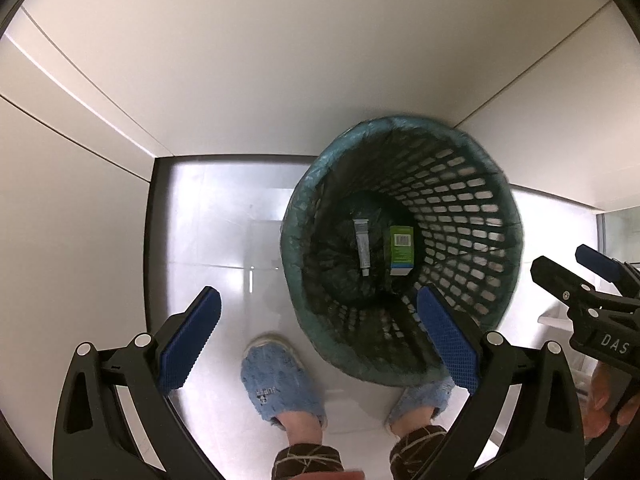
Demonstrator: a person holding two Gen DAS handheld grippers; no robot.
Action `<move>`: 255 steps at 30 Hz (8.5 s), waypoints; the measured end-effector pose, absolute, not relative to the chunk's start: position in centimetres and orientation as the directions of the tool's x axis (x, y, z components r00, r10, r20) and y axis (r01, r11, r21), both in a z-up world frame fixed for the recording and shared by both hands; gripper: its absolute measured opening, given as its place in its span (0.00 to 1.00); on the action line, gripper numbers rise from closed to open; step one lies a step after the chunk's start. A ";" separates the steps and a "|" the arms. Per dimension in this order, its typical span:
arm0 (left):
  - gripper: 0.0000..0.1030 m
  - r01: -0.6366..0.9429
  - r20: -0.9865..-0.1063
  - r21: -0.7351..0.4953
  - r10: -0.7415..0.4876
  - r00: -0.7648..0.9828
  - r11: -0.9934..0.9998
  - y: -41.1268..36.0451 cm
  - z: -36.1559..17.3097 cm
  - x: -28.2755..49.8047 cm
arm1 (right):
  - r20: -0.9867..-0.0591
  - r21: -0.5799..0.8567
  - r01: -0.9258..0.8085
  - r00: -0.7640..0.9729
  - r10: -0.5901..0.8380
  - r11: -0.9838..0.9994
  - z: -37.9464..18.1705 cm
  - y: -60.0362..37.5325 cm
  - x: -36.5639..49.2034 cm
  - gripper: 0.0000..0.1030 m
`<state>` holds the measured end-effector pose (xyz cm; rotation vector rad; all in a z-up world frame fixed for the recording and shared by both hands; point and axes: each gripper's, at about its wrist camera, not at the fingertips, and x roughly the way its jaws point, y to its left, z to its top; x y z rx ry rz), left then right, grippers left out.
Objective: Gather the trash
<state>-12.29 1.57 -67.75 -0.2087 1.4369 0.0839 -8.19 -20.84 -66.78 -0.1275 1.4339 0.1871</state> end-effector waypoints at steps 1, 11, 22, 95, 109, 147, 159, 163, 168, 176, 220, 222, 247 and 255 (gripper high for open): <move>0.93 -0.179 -0.988 -0.094 -0.070 0.138 0.979 1.5 -67.1 -12.3 | -0.990 0.025 -0.206 0.129 0.052 0.978 -66.1 -20.9 -8.3 0.92; 0.92 -0.110 -0.981 -0.126 -0.107 0.165 0.986 -0.8 -58.1 -12.7 | -0.982 -0.021 -0.253 0.186 0.027 0.967 -55.9 -22.1 -9.0 0.92; 0.93 -0.180 -0.978 -0.105 -0.069 0.195 0.978 -1.0 -45.3 -13.0 | -0.974 0.015 -0.230 0.218 0.066 0.973 -43.0 -24.0 -9.6 0.92; 0.94 -0.268 -0.854 -0.117 0.041 0.518 0.956 -1.5 -1.5 4.5 | -0.809 0.011 -0.428 0.527 0.260 0.904 0.3 -25.5 19.7 0.82; 0.94 -0.435 -0.904 -0.096 0.104 0.414 0.895 -6.0 -4.8 6.1 | -0.939 -0.031 -0.675 0.272 0.209 0.737 -6.6 -19.4 33.4 0.66; 0.94 -0.564 -0.978 -0.060 0.065 0.199 0.824 -10.9 -13.3 12.2 | -0.952 -0.028 -0.725 0.229 0.202 0.688 -5.3 -20.5 33.1 0.38; 0.87 -0.568 -0.988 0.002 0.091 0.129 0.823 -11.7 -15.2 13.4 | -0.959 0.002 -0.695 0.202 0.198 0.719 -6.3 -22.7 33.0 0.38; 0.73 -0.565 -0.990 0.018 0.092 0.102 0.825 -11.6 -15.4 13.2 | -0.967 -0.002 -0.679 0.189 0.173 0.734 -8.1 -23.0 33.6 0.38; 0.47 -0.561 -0.993 0.023 0.084 0.084 0.828 -11.3 -16.0 13.1 | -0.972 0.001 -0.671 0.173 0.158 0.741 -9.8 -22.9 34.1 0.38; 0.40 -0.561 -0.990 0.017 0.094 0.109 0.828 -10.3 -16.0 12.3 | -0.976 -0.032 -0.680 0.180 0.124 0.733 -11.4 -22.4 34.5 0.38; 0.40 -0.552 -0.965 0.009 0.151 0.213 0.834 -6.7 -11.1 10.7 | -0.994 -0.075 -0.605 0.110 -0.010 0.793 -11.4 -20.5 35.5 0.50; 0.40 -0.548 -0.964 0.008 0.152 0.218 0.836 -6.6 -11.0 10.7 | -0.995 -0.069 -0.595 0.101 -0.010 0.801 -11.7 -20.5 35.8 0.40; 0.40 -0.379 -0.946 -0.003 0.121 0.301 0.925 -3.8 -8.0 11.4 | -0.955 0.079 -0.446 0.222 0.196 0.892 -2.3 -23.7 31.3 0.39; 0.40 -0.328 -0.934 -0.008 0.110 0.339 0.945 -1.8 -6.7 11.4 | -0.946 0.101 -0.392 0.248 0.211 0.915 -2.1 -23.7 29.1 0.39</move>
